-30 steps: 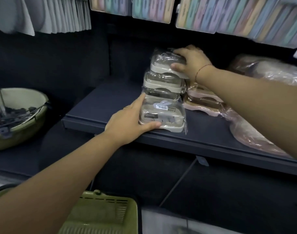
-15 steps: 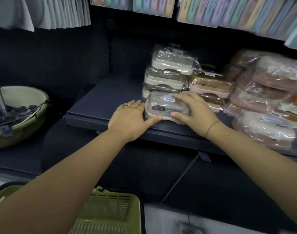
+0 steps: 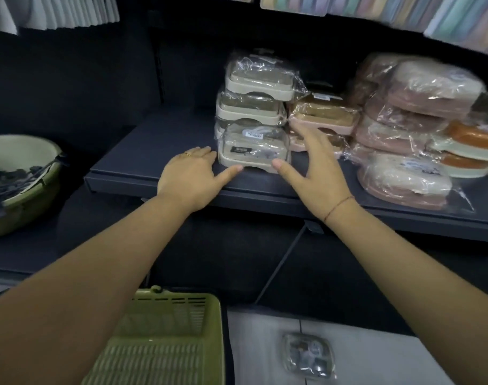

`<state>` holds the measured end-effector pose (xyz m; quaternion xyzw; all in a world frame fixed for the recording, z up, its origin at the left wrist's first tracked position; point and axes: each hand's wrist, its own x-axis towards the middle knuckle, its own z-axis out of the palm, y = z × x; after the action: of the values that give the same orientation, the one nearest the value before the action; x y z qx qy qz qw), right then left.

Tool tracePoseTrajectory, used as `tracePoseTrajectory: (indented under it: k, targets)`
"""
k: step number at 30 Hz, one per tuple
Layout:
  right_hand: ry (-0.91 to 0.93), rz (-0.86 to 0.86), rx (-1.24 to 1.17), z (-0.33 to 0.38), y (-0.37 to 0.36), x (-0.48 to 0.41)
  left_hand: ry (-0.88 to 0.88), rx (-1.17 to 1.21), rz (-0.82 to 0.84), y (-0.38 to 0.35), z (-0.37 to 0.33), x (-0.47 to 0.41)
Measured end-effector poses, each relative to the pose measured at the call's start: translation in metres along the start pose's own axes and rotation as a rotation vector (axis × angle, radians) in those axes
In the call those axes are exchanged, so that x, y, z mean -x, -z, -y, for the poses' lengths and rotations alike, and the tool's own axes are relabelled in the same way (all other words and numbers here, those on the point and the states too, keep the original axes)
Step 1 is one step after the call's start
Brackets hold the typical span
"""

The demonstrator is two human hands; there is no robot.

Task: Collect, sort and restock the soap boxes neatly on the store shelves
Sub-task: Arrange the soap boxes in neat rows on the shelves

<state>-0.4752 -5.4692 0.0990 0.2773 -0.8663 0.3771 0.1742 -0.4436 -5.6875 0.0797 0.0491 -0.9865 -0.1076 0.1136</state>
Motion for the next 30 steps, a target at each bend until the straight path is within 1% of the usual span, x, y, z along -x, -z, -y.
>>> tracePoseTrajectory:
  k: [1,2,4,5,6,7,9,10,11,13,14,15,17,20,23,25,28,30]
  targets:
    - [0.024,-0.076,-0.035,0.003,0.007,0.022,-0.008,0.022,-0.088,-0.001,-0.001,0.004]
    - [0.041,-0.149,-0.053,0.003,0.012,0.046,-0.044,0.055,-0.212,-0.004,-0.005,0.013]
    - [0.031,-0.248,-0.054,-0.007,0.012,0.103,-0.208,0.150,-0.500,-0.018,-0.019,0.048]
    - [0.005,-0.258,-0.033,-0.018,0.007,0.134,-0.306,0.200,-0.580,-0.033,-0.028,0.074]
    - [-0.037,-0.232,0.003,-0.032,-0.001,0.165,-0.412,0.229,-0.554,-0.050,-0.037,0.103]
    - [-0.106,-0.166,0.044,-0.049,-0.010,0.197,-0.506,0.223,-0.442,-0.070,-0.044,0.131]
    - [-0.334,0.061,0.096,-0.089,-0.027,0.253,-0.627,0.087,-0.094,-0.112,-0.046,0.174]
    - [-0.460,0.210,0.118,-0.109,-0.035,0.276,-0.627,0.000,0.060,-0.132,-0.042,0.188]
    - [-0.559,0.365,0.150,-0.128,-0.041,0.294,-0.577,-0.059,0.183,-0.147,-0.037,0.196]
    - [-0.642,0.632,0.232,-0.160,-0.053,0.319,-0.428,-0.088,0.316,-0.165,-0.025,0.204]
    - [-0.655,0.732,0.278,-0.173,-0.058,0.325,-0.372,-0.101,0.365,-0.169,-0.021,0.209]
    - [-0.663,0.806,0.320,-0.185,-0.064,0.329,-0.342,-0.108,0.398,-0.173,-0.018,0.213]
    - [-0.655,0.885,0.381,-0.202,-0.074,0.329,-0.317,-0.079,0.410,-0.178,-0.015,0.219]
    - [-0.629,0.917,0.412,-0.218,-0.092,0.324,-0.271,0.007,0.369,-0.178,-0.017,0.219]
    - [-0.629,0.945,0.383,-0.231,-0.105,0.323,-0.251,0.033,0.379,-0.178,-0.018,0.221]
    - [-0.624,0.973,0.338,-0.232,-0.110,0.325,-0.260,0.054,0.372,-0.180,-0.018,0.221]
    - [-0.565,1.009,0.325,-0.221,-0.117,0.332,-0.265,0.060,0.380,-0.182,-0.018,0.221]
    - [-0.546,1.098,0.317,-0.207,-0.120,0.336,-0.262,0.060,0.377,-0.182,-0.017,0.221]
